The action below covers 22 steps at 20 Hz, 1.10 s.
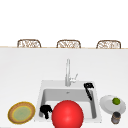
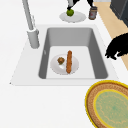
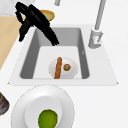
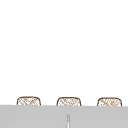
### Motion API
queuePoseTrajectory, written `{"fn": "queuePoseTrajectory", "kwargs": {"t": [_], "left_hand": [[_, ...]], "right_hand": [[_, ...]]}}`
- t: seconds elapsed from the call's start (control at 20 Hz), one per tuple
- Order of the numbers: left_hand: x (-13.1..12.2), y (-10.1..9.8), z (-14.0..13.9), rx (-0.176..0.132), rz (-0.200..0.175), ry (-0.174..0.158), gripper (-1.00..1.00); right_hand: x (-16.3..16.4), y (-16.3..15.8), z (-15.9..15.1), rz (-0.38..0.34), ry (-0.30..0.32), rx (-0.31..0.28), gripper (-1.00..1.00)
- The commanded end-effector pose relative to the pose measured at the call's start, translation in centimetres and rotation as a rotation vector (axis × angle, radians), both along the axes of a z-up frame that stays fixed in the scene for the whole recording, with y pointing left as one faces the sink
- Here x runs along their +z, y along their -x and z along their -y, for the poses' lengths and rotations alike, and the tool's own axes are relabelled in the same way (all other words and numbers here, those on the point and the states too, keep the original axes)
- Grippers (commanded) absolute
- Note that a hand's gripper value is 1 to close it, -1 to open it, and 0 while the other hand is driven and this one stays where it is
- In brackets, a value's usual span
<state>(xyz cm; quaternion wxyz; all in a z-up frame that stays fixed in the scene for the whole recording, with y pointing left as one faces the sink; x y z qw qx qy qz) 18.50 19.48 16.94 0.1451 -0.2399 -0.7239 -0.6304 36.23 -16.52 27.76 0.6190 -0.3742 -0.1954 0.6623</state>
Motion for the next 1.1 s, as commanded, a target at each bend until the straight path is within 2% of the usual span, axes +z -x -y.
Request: {"fn": "queuePoseTrajectory", "kwargs": {"t": [0.0, 0.25, 0.4, 0.7, 0.9, 1.05], "left_hand": [[0.0, 0.0, 0.0, 0.000, 0.000, 0.000, 0.00], [0.0, 0.0, 0.0, 0.000, 0.000, 0.000, 0.00], [0.0, 0.0, 0.0, 0.000, 0.000, 0.000, 0.00], [0.0, 0.0, 0.0, 0.000, 0.000, 0.000, 0.00], [0.0, 0.0, 0.0, 0.000, 0.000, 0.000, 0.00], [0.0, 0.0, 0.0, 0.000, 0.000, 0.000, 0.00]], "right_hand": [[-0.6, 1.0, -1.3, -0.002, -0.042, 0.025, -1.00], [-2.7, 1.3, -3.0, -0.020, -0.094, 0.029, -1.00], [-4.2, 1.3, -3.7, -0.008, -0.137, 0.058, -1.00], [-6.6, 1.3, -4.0, 0.033, -0.220, 0.187, -1.00], [-8.0, 0.8, -4.5, 0.052, -0.289, 0.247, -1.00], [-8.9, 1.1, -4.5, 0.072, -0.345, 0.315, -1.00]]}}
